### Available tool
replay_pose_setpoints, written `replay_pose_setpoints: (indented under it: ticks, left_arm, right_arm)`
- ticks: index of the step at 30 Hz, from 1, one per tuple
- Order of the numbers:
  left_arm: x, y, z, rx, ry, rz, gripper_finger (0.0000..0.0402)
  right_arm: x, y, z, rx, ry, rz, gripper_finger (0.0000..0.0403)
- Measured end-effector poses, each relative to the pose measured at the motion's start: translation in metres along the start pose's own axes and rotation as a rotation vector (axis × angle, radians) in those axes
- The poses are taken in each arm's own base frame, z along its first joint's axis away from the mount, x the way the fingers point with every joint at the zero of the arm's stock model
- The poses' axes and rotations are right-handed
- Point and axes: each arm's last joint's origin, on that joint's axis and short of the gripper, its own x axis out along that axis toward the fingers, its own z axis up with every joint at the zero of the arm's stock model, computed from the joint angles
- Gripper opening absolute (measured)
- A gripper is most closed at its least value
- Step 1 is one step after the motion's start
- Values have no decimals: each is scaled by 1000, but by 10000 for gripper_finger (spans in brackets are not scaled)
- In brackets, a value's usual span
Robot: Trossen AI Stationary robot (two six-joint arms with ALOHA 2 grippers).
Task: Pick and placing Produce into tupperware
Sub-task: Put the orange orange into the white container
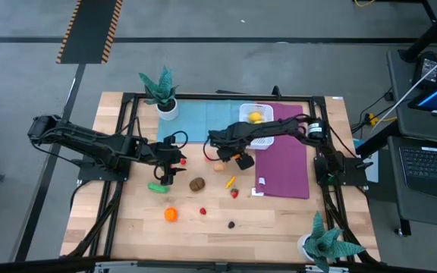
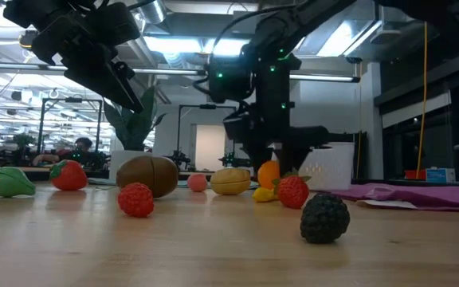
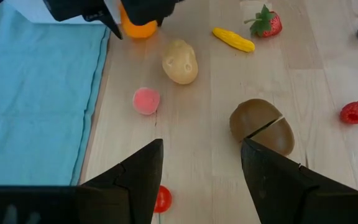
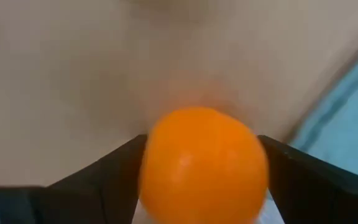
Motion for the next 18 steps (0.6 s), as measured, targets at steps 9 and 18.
replay_pose_setpoints:
  ticks: [9, 18]
  left_arm:
    - [0, 0, 0, 15, 0, 0, 207]
    - [0, 0, 0, 24, -3, 0, 207]
  right_arm:
    - [-3, 4, 10, -15, 58, -71, 294]
    - [-6, 1, 12, -5, 50, -87, 237]
